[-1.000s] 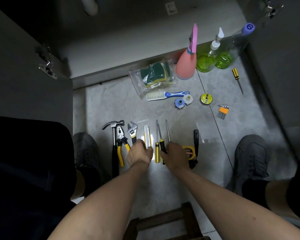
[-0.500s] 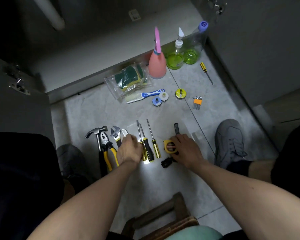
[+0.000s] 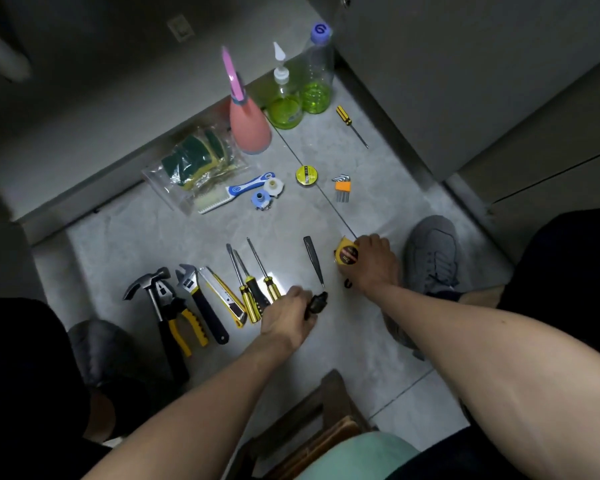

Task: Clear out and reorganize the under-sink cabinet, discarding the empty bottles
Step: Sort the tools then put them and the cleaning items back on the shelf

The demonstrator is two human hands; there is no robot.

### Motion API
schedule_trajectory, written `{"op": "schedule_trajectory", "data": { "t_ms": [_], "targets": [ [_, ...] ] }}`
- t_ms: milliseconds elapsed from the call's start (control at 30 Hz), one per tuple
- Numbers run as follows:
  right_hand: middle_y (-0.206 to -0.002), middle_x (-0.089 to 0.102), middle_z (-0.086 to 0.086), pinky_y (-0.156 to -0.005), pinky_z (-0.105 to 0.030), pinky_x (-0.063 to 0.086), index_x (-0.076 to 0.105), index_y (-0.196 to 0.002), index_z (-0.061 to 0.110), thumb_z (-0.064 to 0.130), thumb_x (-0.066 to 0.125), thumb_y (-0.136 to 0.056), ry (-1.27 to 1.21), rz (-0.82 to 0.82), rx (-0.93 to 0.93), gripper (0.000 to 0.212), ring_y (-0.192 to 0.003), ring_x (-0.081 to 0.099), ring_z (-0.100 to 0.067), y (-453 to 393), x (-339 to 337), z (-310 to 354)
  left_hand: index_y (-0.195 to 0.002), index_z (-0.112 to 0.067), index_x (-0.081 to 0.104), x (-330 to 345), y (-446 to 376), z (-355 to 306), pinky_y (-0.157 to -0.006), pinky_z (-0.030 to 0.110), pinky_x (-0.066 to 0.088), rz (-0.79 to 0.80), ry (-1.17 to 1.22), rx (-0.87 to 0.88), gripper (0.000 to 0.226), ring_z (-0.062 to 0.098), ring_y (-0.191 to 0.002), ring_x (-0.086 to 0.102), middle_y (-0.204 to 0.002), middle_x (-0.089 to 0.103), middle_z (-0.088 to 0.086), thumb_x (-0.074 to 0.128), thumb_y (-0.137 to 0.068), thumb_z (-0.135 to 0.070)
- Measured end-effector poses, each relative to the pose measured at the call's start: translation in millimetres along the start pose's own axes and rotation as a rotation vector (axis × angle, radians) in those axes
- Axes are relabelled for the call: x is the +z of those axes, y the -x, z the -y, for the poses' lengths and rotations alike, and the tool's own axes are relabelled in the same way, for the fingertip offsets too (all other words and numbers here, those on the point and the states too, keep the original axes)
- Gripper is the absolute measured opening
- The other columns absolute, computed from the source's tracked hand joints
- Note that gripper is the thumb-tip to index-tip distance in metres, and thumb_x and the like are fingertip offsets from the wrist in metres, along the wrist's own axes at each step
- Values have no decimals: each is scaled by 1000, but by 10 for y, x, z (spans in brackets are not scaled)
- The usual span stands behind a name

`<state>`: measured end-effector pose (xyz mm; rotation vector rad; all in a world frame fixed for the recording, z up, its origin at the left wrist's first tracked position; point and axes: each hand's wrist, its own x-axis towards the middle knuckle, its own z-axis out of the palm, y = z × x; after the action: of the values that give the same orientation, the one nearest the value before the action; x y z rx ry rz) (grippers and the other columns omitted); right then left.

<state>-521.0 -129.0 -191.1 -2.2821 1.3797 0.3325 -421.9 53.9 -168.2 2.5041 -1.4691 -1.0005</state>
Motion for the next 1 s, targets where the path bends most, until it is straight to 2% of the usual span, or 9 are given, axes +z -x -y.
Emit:
{"op": "schedule_trajectory", "data": {
  "t_ms": [133, 267, 367, 433, 500, 600, 733, 900, 1000],
  "targets": [
    [-120, 52, -9, -83, -40, 43, 57, -119, 14, 42, 72, -79, -49, -38, 8, 51, -114, 46, -31, -52, -16, -9, -123, -25, 52, 25, -89, -67, -67, 35, 49, 53, -82, 0, 35, 26, -101, 63, -118, 56, -1, 58, -89, -22],
    [-119, 58, -7, -83, -41, 45, 58, -122, 14, 38, 66, -89, -24, -165, -263, 42, -113, 51, -30, -102, -57, 156, -101, -24, 52, -90, -114, -12, -66, 28, 42, 134, -19, 117, 15, 24, -95, 63, -105, 57, -2, 59, -88, -26],
    [-116, 62, -6, -76, -40, 46, 55, -120, 12, 39, 60, -93, 2, -60, -378, 39, -111, 55, -31, -236, -65, 471, -106, -24, 55, -259, -56, 105, -69, 22, 39, 144, 40, 112, 22, 23, -96, 62, -109, 56, -2, 60, -84, -29],
    [-111, 64, -10, -70, -38, 44, 48, -121, 9, 39, 59, -93, 91, 75, -403, 42, -103, 62, -36, -315, -37, 661, -113, -23, 57, -392, 10, 204, -75, 21, 42, 151, 39, 21, 30, 24, -102, 62, -116, 57, -1, 61, -84, -30],
    [-110, 65, -13, -68, -37, 40, 44, -120, 7, 28, 56, -93, 149, 139, -437, 36, -96, 63, -39, -353, 1, 772, -110, -19, 62, -507, 98, 322, -81, 29, 52, 156, 76, -128, 29, 28, -102, 63, -112, 62, 3, 61, -84, -31],
    [-98, 63, -10, -63, -36, 39, 48, -105, 11, 25, 54, -90, 11, 93, -424, 22, -86, 60, -39, -329, -4, 846, -98, -20, 64, -597, 265, 497, -70, 31, 51, 128, 188, -352, 21, 27, -91, 64, -92, 67, 2, 63, -82, -34],
    [-86, 61, 2, -62, -35, 44, 57, -91, 20, 30, 53, -89, -265, -61, -427, 11, -76, 56, -23, -252, -121, 1000, -82, -27, 56, -568, 485, 655, -61, 26, 39, 67, 275, -534, 14, 20, -78, 57, -73, 56, -11, 65, -79, -38],
    [-87, 57, 9, -61, -31, 42, 55, -89, 25, 29, 55, -93, -349, -190, -538, 6, -77, 55, -13, -142, -225, 1113, -82, -30, 50, -492, 595, 669, -67, 29, 43, 41, 286, -615, 19, 24, -88, 62, -82, 57, -6, 58, -82, -47],
    [-96, 54, 4, -62, -34, 39, 52, -97, 22, 23, 59, -93, -208, -107, -551, 9, -83, 52, -19, 69, -102, 978, -87, -30, 51, -492, 596, 645, -68, 29, 43, 38, 284, -647, 20, 22, -83, 57, -86, 58, -4, 57, -85, -48]
  ]
}}
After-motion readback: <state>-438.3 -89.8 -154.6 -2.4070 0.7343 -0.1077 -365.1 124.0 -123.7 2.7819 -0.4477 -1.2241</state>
